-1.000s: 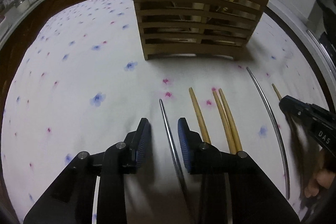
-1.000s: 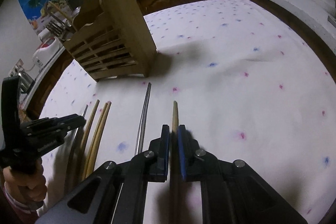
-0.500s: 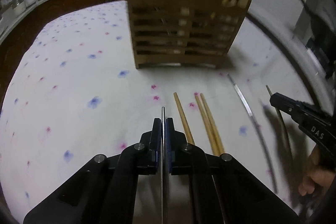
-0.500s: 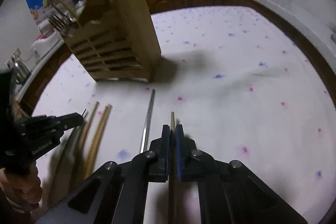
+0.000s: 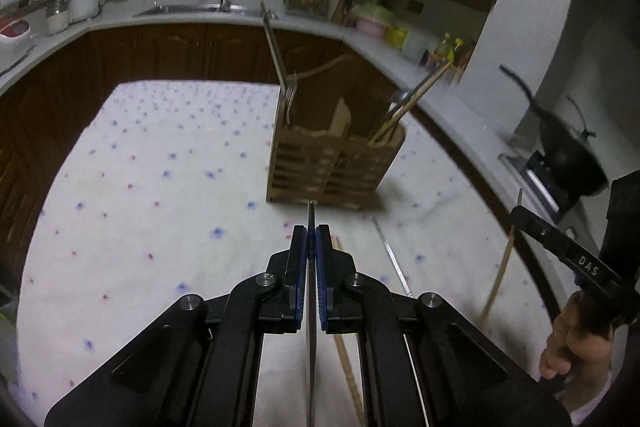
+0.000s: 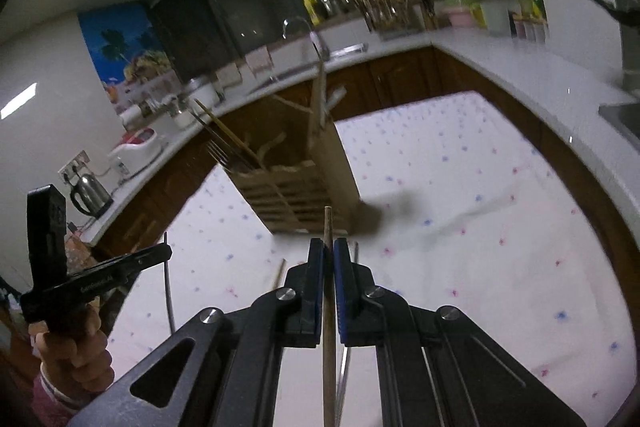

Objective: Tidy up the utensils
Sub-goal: 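Lift both held chopsticks and carry them over the wooden holder, then lower both chopsticks into the holder and open both grippers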

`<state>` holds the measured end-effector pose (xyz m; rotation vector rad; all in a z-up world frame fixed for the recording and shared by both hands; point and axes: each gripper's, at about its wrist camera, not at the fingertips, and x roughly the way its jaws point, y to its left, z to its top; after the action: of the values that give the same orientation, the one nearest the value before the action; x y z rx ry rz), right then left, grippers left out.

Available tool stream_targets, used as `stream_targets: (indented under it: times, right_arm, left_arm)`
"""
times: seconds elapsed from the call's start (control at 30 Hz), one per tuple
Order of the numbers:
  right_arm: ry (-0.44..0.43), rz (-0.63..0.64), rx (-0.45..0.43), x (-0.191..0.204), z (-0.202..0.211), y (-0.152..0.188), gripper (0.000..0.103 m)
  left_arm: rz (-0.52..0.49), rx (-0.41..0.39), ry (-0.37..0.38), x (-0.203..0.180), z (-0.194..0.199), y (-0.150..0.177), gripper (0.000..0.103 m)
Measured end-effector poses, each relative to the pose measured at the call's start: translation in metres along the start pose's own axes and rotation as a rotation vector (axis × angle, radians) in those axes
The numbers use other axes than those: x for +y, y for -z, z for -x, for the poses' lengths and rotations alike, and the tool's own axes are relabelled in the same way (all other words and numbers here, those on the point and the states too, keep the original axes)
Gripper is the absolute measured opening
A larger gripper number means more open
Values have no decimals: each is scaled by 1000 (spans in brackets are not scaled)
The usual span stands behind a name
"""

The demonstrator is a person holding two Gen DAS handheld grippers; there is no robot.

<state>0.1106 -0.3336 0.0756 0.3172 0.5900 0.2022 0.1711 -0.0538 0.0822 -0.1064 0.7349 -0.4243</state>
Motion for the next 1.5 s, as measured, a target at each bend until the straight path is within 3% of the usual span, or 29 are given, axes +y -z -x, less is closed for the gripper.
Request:
stream_targets:
  times: [0.27, 0.83, 1.03, 1.5]
  right_arm:
    - [-19, 34, -77, 18, 22, -18, 5]
    - [-39, 49, -132, 24, 23, -41, 5]
    - [-36, 51, -176, 26, 23, -60, 5]
    - [-8, 38, -392, 36, 9, -135, 5]
  left_arm:
    - [-8, -82, 18, -3, 32, -14, 4]
    - [11, -157, 9, 3, 44, -39, 4]
    - [11, -223, 11, -1, 48, -68, 4]
    - [52, -445, -15, -5, 45, -154, 4]
